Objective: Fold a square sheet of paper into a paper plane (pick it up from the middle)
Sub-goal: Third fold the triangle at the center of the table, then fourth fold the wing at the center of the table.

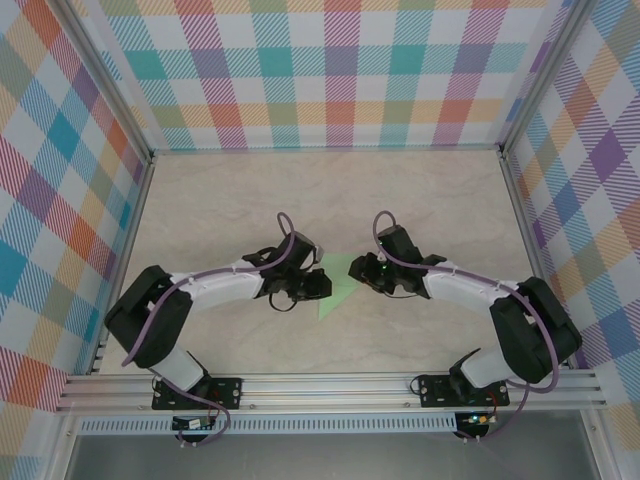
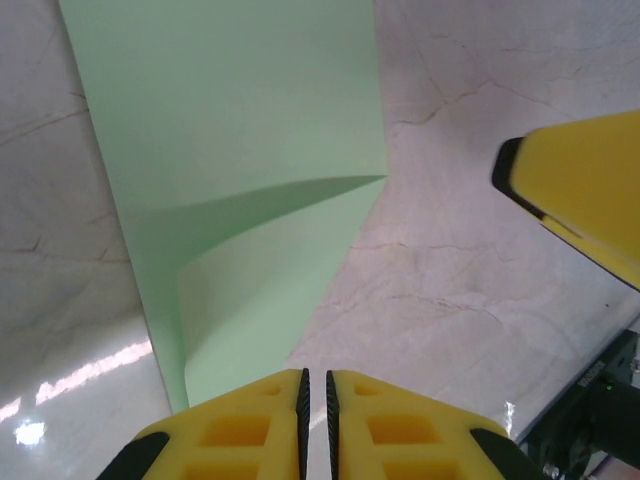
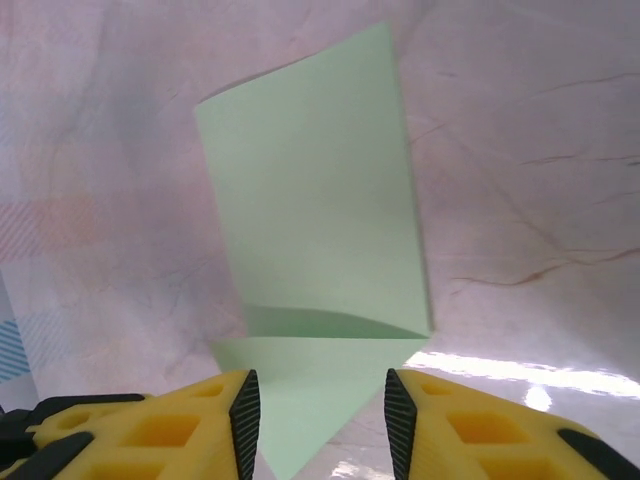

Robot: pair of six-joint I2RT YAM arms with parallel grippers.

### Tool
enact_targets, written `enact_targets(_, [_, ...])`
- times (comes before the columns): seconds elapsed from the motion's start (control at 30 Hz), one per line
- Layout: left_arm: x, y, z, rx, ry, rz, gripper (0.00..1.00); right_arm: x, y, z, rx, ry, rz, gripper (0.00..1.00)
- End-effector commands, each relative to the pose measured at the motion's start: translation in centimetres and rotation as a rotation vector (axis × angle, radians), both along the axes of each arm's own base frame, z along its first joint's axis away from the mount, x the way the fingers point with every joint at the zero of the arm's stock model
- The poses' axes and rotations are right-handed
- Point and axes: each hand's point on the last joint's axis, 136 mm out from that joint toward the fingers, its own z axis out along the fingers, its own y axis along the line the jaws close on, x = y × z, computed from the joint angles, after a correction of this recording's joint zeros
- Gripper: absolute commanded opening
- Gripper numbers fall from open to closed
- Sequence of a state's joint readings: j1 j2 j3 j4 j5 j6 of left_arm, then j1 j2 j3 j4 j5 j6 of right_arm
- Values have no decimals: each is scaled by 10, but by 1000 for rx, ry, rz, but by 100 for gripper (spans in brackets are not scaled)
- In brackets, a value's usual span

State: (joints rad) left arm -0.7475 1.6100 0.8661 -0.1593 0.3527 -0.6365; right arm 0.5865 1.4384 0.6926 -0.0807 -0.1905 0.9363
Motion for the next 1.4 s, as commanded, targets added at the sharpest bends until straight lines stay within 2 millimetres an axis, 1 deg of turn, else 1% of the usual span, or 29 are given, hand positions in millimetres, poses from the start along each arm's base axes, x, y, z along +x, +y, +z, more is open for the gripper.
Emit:
enact_targets(0.0, [9, 2, -8, 44, 4, -2, 14, -12, -9, -15, -20, 63, -7, 42])
enact_targets(0.1, [15, 8, -19, 108, 8, 6, 13, -12, -3, -18, 6, 73, 10, 42])
enact_targets(0.3, [19, 17, -31, 157, 12, 24, 11, -7, 10, -25, 40, 99, 40, 43])
enact_targets(0.53, [13, 23, -45, 170, 36, 31, 9, -3, 20, -31, 75, 114, 52, 43])
enact_targets(0.67, [9, 26, -50, 176, 48, 31, 8, -1, 24, -30, 95, 113, 58, 42])
enact_targets(1.17, [4, 25, -52, 158, 58, 18, 7, 6, 28, -21, 120, 80, 52, 38])
enact_targets(1.37, [3, 25, -52, 147, 60, 26, 7, 6, 27, -23, 105, 82, 52, 38])
